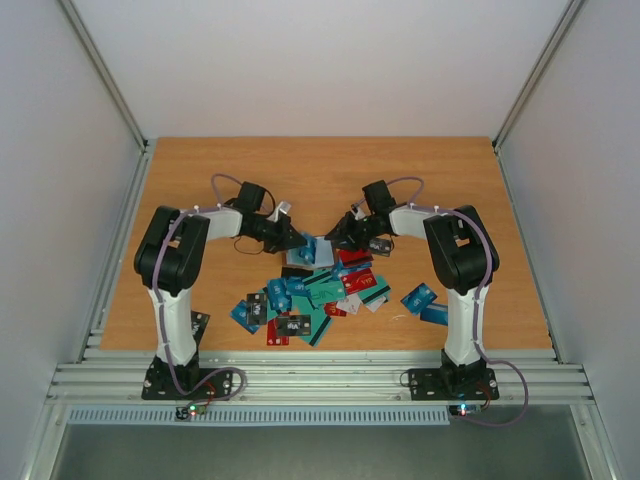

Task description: Put the credit cards into the card holder

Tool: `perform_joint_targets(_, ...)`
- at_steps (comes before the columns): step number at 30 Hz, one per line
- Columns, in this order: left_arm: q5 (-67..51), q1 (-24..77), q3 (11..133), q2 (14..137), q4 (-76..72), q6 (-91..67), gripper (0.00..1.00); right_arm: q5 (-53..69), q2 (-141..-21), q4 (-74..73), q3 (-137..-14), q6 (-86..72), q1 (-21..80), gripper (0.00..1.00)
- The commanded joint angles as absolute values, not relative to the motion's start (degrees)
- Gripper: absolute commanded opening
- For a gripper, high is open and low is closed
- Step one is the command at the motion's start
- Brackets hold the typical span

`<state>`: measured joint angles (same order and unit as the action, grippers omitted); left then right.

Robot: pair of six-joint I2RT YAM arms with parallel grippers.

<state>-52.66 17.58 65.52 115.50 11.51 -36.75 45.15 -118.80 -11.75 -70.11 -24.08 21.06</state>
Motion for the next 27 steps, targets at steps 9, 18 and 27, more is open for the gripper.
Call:
perform_joint_targets(9, -49.69, 18.17, 77.14, 118.05, 26.04, -19.88, 0.0, 39.11, -119.82, -24.63, -72.41, -21.36, 22.72, 0.31)
perform_joint_targets(18, -43.31, 15.8, 67.75, 105.61, 20.85, -20.09, 0.0, 39.76, -118.61, -23.39, -72.35, -21.05, 22.74, 0.31)
perform_joint_targets(27, -43.53, 13.5, 63.28, 107.34, 9.41, -22.94, 0.0, 39.53, -117.17, -23.32, -70.71, -20.92, 22.93, 0.31)
